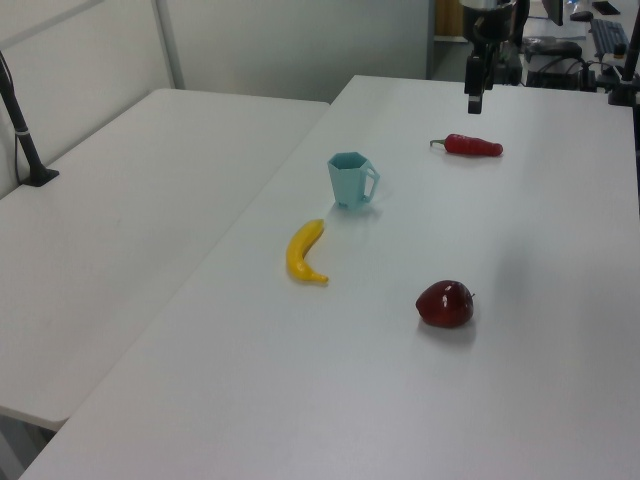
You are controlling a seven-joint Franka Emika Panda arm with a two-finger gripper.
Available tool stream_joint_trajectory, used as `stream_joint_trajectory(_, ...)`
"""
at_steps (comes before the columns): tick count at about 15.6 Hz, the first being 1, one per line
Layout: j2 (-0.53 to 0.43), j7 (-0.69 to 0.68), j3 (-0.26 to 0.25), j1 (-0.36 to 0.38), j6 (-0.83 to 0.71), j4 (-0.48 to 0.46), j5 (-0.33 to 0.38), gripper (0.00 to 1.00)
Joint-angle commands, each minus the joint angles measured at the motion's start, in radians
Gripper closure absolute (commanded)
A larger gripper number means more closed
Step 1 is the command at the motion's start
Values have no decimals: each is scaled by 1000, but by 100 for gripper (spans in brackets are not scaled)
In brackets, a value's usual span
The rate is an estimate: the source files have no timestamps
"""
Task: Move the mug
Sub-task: 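Move the open gripper down over the teal mug's rim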
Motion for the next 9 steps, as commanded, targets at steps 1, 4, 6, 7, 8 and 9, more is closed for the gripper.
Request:
stream_joint_trajectory(1, -21, -7, -17, 7, -11, -6, -13, 0)
stream_joint_trajectory(4, -19, -7, -16, -2, -3, -5, -13, 0)
stream_joint_trajectory(6, -15, -9, -16, -2, 0, -4, -10, 0)
stream_joint_trajectory(7, -10, -9, -16, -7, 3, -1, -3, 0)
stream_joint_trajectory(8, -4, -12, -16, -13, 8, 7, -1, 0)
stream_joint_trajectory(9, 14, -12, -17, -19, 27, 13, 2, 0)
